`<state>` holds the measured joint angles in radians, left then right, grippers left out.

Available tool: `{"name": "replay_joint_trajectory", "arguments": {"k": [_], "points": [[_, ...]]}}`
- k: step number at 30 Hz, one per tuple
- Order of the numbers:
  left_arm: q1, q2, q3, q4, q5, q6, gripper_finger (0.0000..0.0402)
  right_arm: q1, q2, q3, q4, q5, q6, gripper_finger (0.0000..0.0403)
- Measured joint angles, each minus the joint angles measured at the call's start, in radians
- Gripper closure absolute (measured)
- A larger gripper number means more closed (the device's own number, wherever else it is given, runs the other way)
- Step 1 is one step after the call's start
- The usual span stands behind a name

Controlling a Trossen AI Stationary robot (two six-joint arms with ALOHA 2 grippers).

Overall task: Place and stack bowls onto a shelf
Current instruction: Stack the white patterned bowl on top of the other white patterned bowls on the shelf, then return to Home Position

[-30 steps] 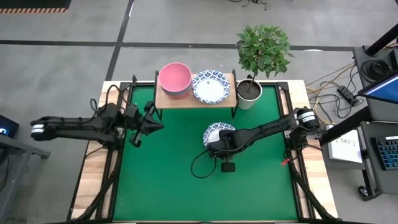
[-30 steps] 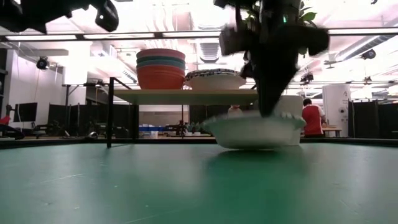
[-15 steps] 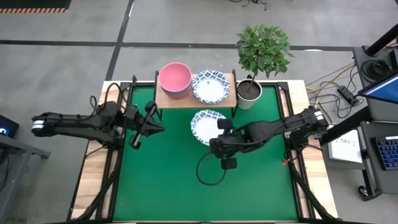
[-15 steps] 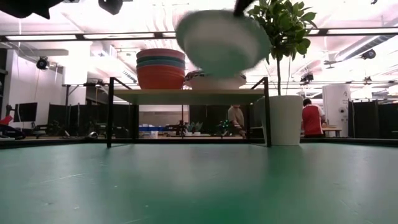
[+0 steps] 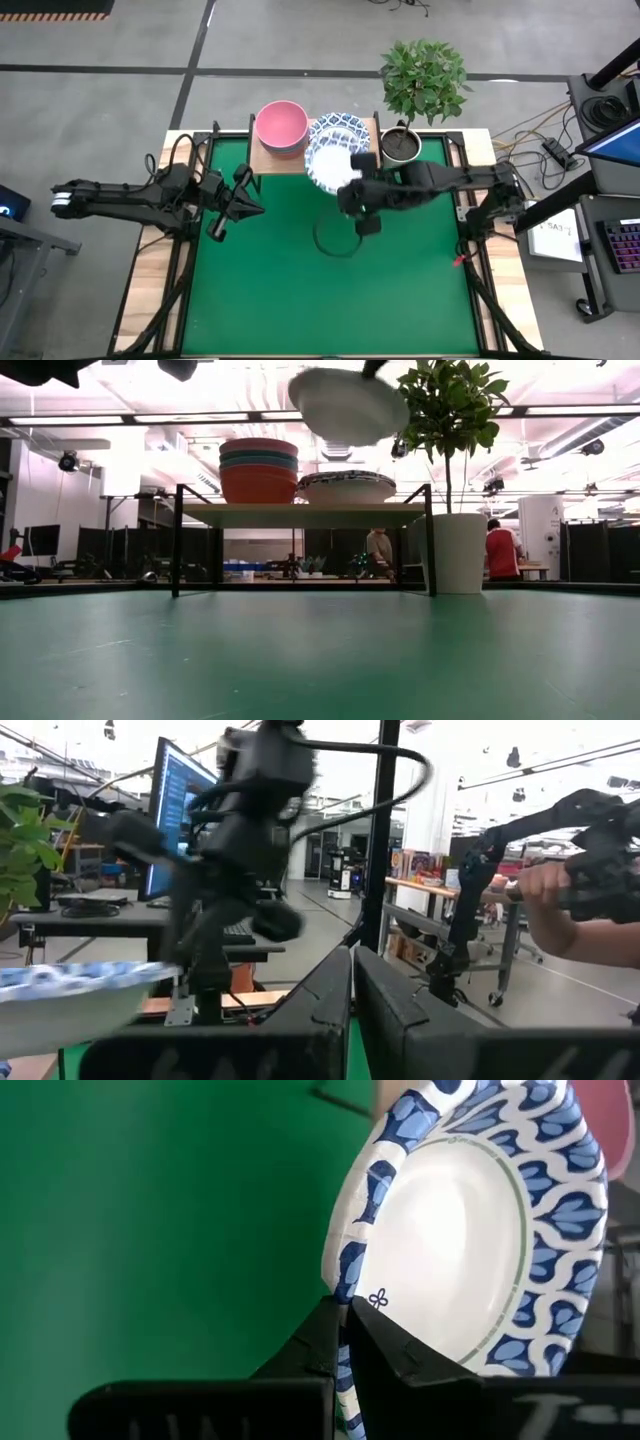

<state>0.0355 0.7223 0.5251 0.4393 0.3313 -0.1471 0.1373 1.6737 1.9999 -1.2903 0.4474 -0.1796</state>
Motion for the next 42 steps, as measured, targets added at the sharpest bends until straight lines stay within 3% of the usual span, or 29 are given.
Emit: {"name": "replay_joint_trajectory", "arguments": {"k": [12, 18, 27, 33, 37, 42], "points": [[0.0, -0.003, 0.0, 0.001, 0.0, 0.0, 0.0402, -0.251, 0.078, -0.008, 0.016, -0.029, -0.181, 0.0394], [0.0, -0.001, 0.0, 0.001, 0.0, 0.0, 0.0402, -0.274, 0.083, -0.009, 0.021, -0.029, -0.206, 0.0389], [0.0, -0.001, -0.001, 0.001, 0.0, 0.0, 0.0402, -0.282, 0.084, -0.009, 0.039, -0.028, -0.195, 0.0333], [-0.009, -0.001, -0.001, -0.016, 0.0, -0.01, 0.0402, -0.272, 0.067, -0.009, 0.018, -0.042, -0.087, 0.0306], [-0.015, 0.004, -0.002, -0.024, 0.0, -0.011, 0.0402, -0.268, 0.05, -0.03, 0.057, -0.108, -0.055, 0.0326], [-0.03, 0.008, -0.003, -0.063, 0.0, -0.019, 0.0402, -0.239, 0.028, -0.151, 0.129, -0.312, -0.019, 0.0374]]}}
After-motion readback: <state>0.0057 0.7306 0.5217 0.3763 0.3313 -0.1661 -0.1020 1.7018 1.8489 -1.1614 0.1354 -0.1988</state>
